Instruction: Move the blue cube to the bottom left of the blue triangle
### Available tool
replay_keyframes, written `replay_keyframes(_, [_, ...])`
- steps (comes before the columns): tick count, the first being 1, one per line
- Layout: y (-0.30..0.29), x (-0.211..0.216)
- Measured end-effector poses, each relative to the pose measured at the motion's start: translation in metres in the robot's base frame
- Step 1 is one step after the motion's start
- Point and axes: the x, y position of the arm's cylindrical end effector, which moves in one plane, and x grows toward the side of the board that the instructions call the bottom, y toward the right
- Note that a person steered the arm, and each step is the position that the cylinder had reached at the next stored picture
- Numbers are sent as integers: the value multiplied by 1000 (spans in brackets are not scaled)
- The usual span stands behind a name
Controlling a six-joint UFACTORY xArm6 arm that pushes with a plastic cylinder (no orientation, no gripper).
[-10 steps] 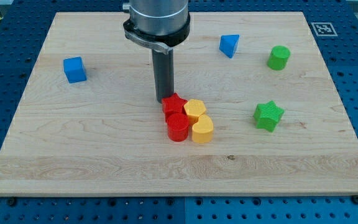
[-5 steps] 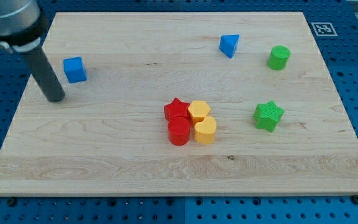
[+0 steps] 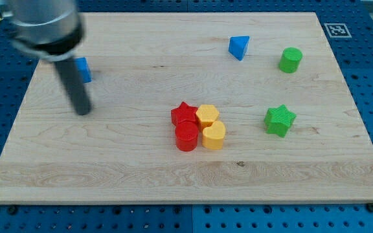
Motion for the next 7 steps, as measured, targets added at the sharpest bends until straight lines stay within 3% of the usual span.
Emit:
replay_keyframes(1, [-73, -17])
replay_keyframes(2, [-77, -69])
replay_keyframes(3, [-29, -109])
replay_keyframes(5, [119, -134])
replay_keyframes(6, [79, -140])
replay_keyframes(7, [-2, -138])
